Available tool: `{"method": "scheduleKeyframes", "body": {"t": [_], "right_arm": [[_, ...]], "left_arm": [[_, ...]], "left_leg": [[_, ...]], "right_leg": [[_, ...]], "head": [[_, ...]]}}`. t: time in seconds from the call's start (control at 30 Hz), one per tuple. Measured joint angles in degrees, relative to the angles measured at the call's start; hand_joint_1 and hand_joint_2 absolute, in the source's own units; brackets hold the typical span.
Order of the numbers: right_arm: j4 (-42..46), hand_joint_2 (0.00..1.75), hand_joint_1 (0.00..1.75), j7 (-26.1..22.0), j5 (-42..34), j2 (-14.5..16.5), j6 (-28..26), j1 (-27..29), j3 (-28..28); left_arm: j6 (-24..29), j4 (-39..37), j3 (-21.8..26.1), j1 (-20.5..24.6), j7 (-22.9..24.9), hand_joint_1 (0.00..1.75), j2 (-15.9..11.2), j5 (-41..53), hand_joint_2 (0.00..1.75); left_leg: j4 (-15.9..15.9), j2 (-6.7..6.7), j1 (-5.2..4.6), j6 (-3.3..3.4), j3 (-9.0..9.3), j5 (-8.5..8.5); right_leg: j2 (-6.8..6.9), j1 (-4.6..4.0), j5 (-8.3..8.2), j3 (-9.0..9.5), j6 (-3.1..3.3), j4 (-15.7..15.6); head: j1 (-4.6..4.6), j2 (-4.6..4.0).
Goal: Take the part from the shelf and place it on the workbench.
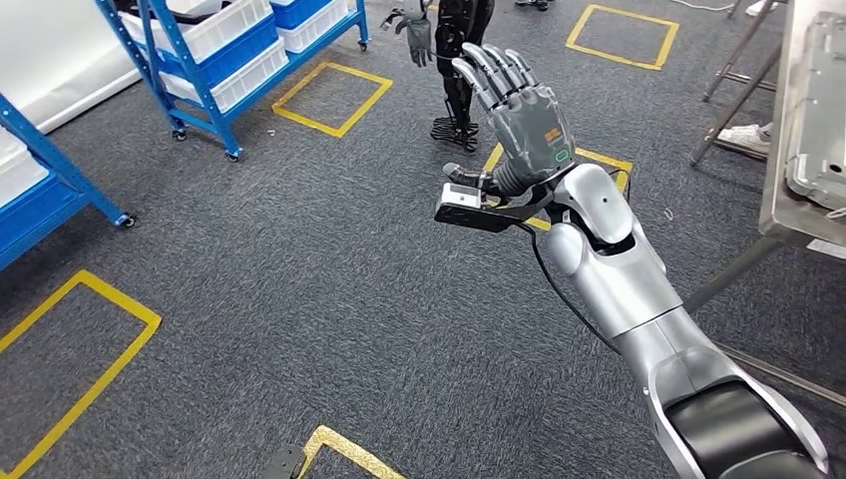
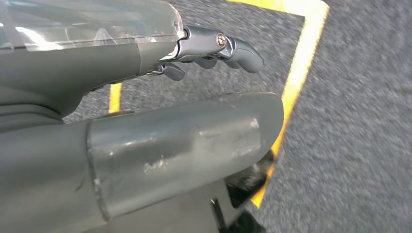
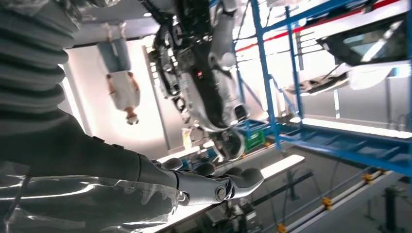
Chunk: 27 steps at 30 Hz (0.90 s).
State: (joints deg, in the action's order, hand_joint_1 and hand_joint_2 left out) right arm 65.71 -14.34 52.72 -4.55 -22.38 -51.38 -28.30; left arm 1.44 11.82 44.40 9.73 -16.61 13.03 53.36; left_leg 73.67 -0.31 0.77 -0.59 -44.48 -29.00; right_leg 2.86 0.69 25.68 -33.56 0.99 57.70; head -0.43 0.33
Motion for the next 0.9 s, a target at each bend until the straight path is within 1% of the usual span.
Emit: {"method": "scheduleKeyframes", "body": {"t": [0.03, 0.07, 0.1, 0.13, 0.17, 0.2, 0.23, 0.27, 0.3, 0.33, 0.37, 0.4, 0.43, 0.47, 0.5, 0.53, 0.57, 0.6, 0.63, 0.67, 0.7, 0.73, 0.77, 0.8, 0.83, 0.87, 0.9], "right_arm": [[-0.04, 1.75, 0.0, -0.02, 0.0, -0.01, -0.05, 0.15, -0.03], [-0.07, 1.75, 0.0, -0.03, 0.0, -0.01, -0.1, 0.22, -0.06], [-0.08, 1.75, 0.0, -0.04, 0.0, -0.02, -0.17, 0.23, -0.07], [-0.09, 1.75, 0.0, -0.04, 0.0, -0.05, -0.22, 0.23, -0.07], [-0.11, 1.75, 0.0, -0.04, 0.0, -0.07, -0.27, 0.24, -0.07], [-0.14, 1.75, 0.0, -0.06, 0.0, -0.09, -0.29, 0.26, -0.08], [-0.16, 1.75, 0.0, -0.07, 0.0, -0.07, -0.3, 0.29, -0.09], [-0.17, 1.75, 0.0, -0.08, 0.0, -0.05, -0.31, 0.31, -0.11], [-0.17, 1.75, 0.0, -0.09, -0.01, -0.05, -0.32, 0.32, -0.12], [-0.17, 1.75, 0.0, -0.09, -0.02, -0.13, -0.34, 0.32, -0.11], [-0.2, 1.75, 0.0, -0.09, -0.03, -0.23, -0.39, 0.41, -0.1], [-0.25, 1.75, 0.0, -0.09, -0.04, -0.34, -0.46, 0.59, -0.09], [-0.35, 1.75, 0.0, -0.09, -0.05, -0.44, -0.56, 0.91, -0.09], [-0.46, 1.75, 0.0, -0.09, -0.05, -0.48, -0.67, 1.31, -0.09], [-0.56, 1.75, 0.0, -0.1, -0.05, -0.51, -0.79, 1.68, -0.09], [-0.63, 1.75, 0.0, -0.12, -0.05, -0.52, -0.89, 1.93, -0.09], [-0.66, 1.75, 0.0, -0.13, -0.05, -0.54, -0.99, 2.03, -0.08], [-0.68, 1.75, 0.0, -0.14, -0.06, -0.57, -1.09, 2.04, -0.08], [-0.7, 1.75, 0.0, -0.15, -0.06, -0.62, -1.17, 2.03, -0.07], [-0.73, 1.75, 0.0, -0.16, -0.08, -0.66, -1.24, 2.05, -0.07], [-0.77, 1.75, 0.0, -0.18, -0.12, -0.69, -1.29, 2.1, -0.07], [-0.8, 1.75, 0.0, -0.22, -0.19, -0.64, -1.34, 2.15, -0.07], [-0.81, 1.75, 0.0, -0.32, -0.26, -0.56, -1.42, 2.23, -0.07], [-0.83, 1.75, 0.0, -0.4, -0.31, -0.46, -1.51, 2.34, -0.07], [-0.85, 1.75, 0.0, -0.48, -0.33, -0.37, -1.64, 2.47, -0.07], [-0.88, 1.75, 0.0, -0.55, -0.33, -0.34, -1.86, 2.67, -0.07], [-0.95, 1.75, 0.0, -0.59, -0.34, -0.32, -2.08, 2.96, -0.06]], "left_arm": [[0.33, 0.0, -0.02, -0.11, 0.11, 0.0, -0.01, 0.14, 0.0], [0.54, 0.0, -0.02, -0.18, 0.21, 0.0, -0.01, 0.2, 0.0], [0.66, 0.0, -0.03, -0.18, 0.27, 0.0, -0.02, 0.24, 0.0], [0.69, 0.0, -0.04, -0.15, 0.31, 0.0, -0.02, 0.25, 0.0], [0.71, 0.0, -0.04, -0.15, 0.32, 0.0, -0.01, 0.25, 0.0], [0.71, 0.0, -0.05, -0.19, 0.33, 0.0, -0.02, 0.25, 0.0], [0.71, 0.0, -0.04, -0.26, 0.33, 0.0, -0.02, 0.24, 0.0], [0.69, 0.0, -0.04, -0.35, 0.32, 0.0, -0.03, 0.21, 0.0], [0.64, 0.0, -0.03, -0.39, 0.29, 0.0, -0.03, 0.16, 0.0], [0.6, 0.0, -0.03, -0.4, 0.24, 0.0, -0.03, 0.1, 0.0], [0.55, 0.0, -0.02, -0.4, 0.15, 0.0, -0.02, 0.03, 0.0], [0.51, 0.0, -0.02, -0.38, 0.03, 0.0, -0.02, -0.04, 0.0], [0.51, 0.0, -0.02, -0.39, -0.08, 0.0, -0.02, -0.15, 0.0], [0.51, 0.0, -0.01, -0.43, -0.16, 0.0, -0.02, -0.25, 0.0], [0.51, 0.0, -0.01, -0.49, -0.22, 0.0, -0.02, -0.34, 0.0], [0.51, 0.0, -0.01, -0.56, -0.25, 0.0, -0.02, -0.43, 0.0], [0.5, 0.0, -0.01, -0.61, -0.27, 0.0, -0.02, -0.45, 0.0], [0.49, -0.01, -0.01, -0.67, -0.29, 0.0, 0.0, -0.47, 0.0], [0.46, -0.01, 0.0, -0.7, -0.32, 0.0, 0.03, -0.5, 0.0], [0.43, -0.01, 0.01, -0.71, -0.34, 0.0, 0.05, -0.5, 0.0], [0.41, -0.01, 0.01, -0.75, -0.35, 0.0, 0.08, -0.47, 0.0], [0.49, 0.0, 0.02, -0.82, -0.37, 0.0, 0.08, -0.39, 0.0], [0.66, 0.0, 0.01, -0.97, -0.38, 0.0, 0.0, -0.23, 0.0], [0.87, 0.0, 0.01, -1.18, -0.43, 0.0, -0.09, -0.06, 0.0], [1.09, 0.0, 0.0, -1.38, -0.48, 0.0, -0.19, 0.1, 0.0], [1.28, 0.0, -0.01, -1.52, -0.55, 0.0, -0.34, 0.2, 0.0], [1.45, 0.0, -0.01, -1.58, -0.64, 0.0, -0.47, 0.24, 0.0]], "left_leg": [[-2.59, 0.36, 0.07, -0.06, 1.38, 1.62], [-6.66, 1.24, 0.08, -0.03, 3.59, 3.53], [-10.59, 2.39, -0.17, 0.12, 5.76, 4.83], [-13.4, 3.24, -0.36, 0.45, 7.27, 5.59], [-14.87, 3.7, -0.58, 0.84, 7.99, 5.74], [-15.16, 3.43, -0.83, 1.26, 8.07, 5.53], [-15.21, 2.71, -0.82, 1.71, 8.02, 5.58], [-15.34, 2.04, -0.81, 2.07, 8.11, 5.62], [-15.49, 1.43, -0.77, 2.45, 8.26, 5.69], [-15.65, 0.85, -0.66, 2.8, 8.4, 5.78], [-15.75, 0.26, -0.58, 3.08, 8.51, 5.83], [-15.74, -0.32, -0.58, 3.27, 8.52, 5.82], [-15.69, -1.06, -0.64, 3.39, 8.52, 5.8], [-15.61, -1.85, -0.71, 3.46, 8.52, 5.76], [-15.49, -2.71, -0.78, 3.5, 8.53, 5.71], [-15.35, -3.59, -0.84, 3.51, 8.55, 5.65], [-15.22, -4.41, -0.86, 3.49, 8.6, 5.58], [-15.12, -5.16, -0.84, 3.4, 8.59, 5.5], [-15.0, -5.82, -0.84, 3.25, 8.5, 5.45], [-14.95, -6.44, -0.74, 3.01, 8.34, 5.46], [-15.0, -7.07, -0.59, 2.7, 8.15, 5.5], [-15.1, -7.74, -0.46, 2.33, 8.02, 5.59], [-15.17, -8.2, -0.35, 1.98, 7.93, 5.58], [-14.8, -7.56, -0.46, 1.69, 7.77, 5.24], [-13.72, -6.24, -0.61, 1.45, 7.3, 4.49], [-11.25, -4.3, -0.72, 1.25, 6.17, 3.07], [-7.8, -2.28, -0.75, 1.06, 4.53, 1.29]], "right_leg": [[0.73, 0.01, 0.17, 0.15, -0.14, 0.03], [1.41, 0.0, 0.38, 0.34, -0.33, 0.08], [2.01, -0.14, 0.64, 0.5, -0.6, 0.2], [2.56, -0.29, 0.89, 0.62, -0.88, 0.32], [3.09, -0.48, 1.11, 0.73, -1.17, 0.42], [3.63, -0.6, 1.28, 0.82, -1.43, 0.47], [4.21, -0.57, 1.43, 0.96, -1.69, 0.47], [4.14, -0.4, 1.76, 1.1, -2.02, 0.64], [3.15, -0.17, 2.4, 0.96, -2.3, 1.35], [1.59, 0.01, 3.57, 0.25, -2.52, 3.11], [-0.28, 0.15, 5.19, -1.12, -2.65, 6.03], [-1.71, 0.15, 6.93, -3.08, -2.65, 9.8], [-2.36, 0.12, 8.32, -5.23, -2.62, 13.68], [-2.6, 0.07, 8.76, -6.89, -2.55, 16.33], [-2.73, 0.05, 8.04, -7.67, -2.39, 16.98], [-2.93, 0.04, 6.23, -7.36, -2.16, 15.37], [-3.46, 0.04, 3.77, -6.08, -1.88, 11.85], [-4.77, 0.06, 1.78, -4.47, -1.58, 7.92], [-6.06, 0.09, 0.42, -3.1, -1.39, 4.57], [-7.0, 0.05, -0.19, -2.21, -1.27, 2.47], [-7.49, -0.03, -0.11, -1.84, -1.18, 1.65], [-6.99, -0.13, -0.13, -1.69, -1.12, 1.35], [-6.2, -0.04, -0.2, -1.44, -0.93, 1.08], [-5.47, 0.06, -0.29, -1.1, -0.66, 0.67], [-4.72, 0.18, -0.4, -0.76, -0.37, 0.24], [-3.93, 0.24, -0.47, -0.47, -0.08, -0.1], [-3.18, 0.08, -0.41, -0.31, 0.11, -0.21]], "head": [[0.0, 0.0], [-0.01, 0.0], [-0.01, 0.0], [0.03, 0.0], [0.07, 0.0], [0.09, 0.0], [0.11, 0.0], [0.09, 0.0], [0.08, 0.0], [0.1, 0.0], [0.1, 0.0], [0.12, 0.0], [0.12, 0.0], [0.11, 0.0], [0.11, 0.0], [0.11, 0.0], [0.11, 0.0], [0.11, 0.0], [0.11, 0.0], [0.11, 0.0], [0.13, 0.0], [0.13, 0.0], [0.15, 0.0], [0.12, 0.0], [0.02, 0.0], [-0.05, 0.0], [-0.13, 0.0]]}}
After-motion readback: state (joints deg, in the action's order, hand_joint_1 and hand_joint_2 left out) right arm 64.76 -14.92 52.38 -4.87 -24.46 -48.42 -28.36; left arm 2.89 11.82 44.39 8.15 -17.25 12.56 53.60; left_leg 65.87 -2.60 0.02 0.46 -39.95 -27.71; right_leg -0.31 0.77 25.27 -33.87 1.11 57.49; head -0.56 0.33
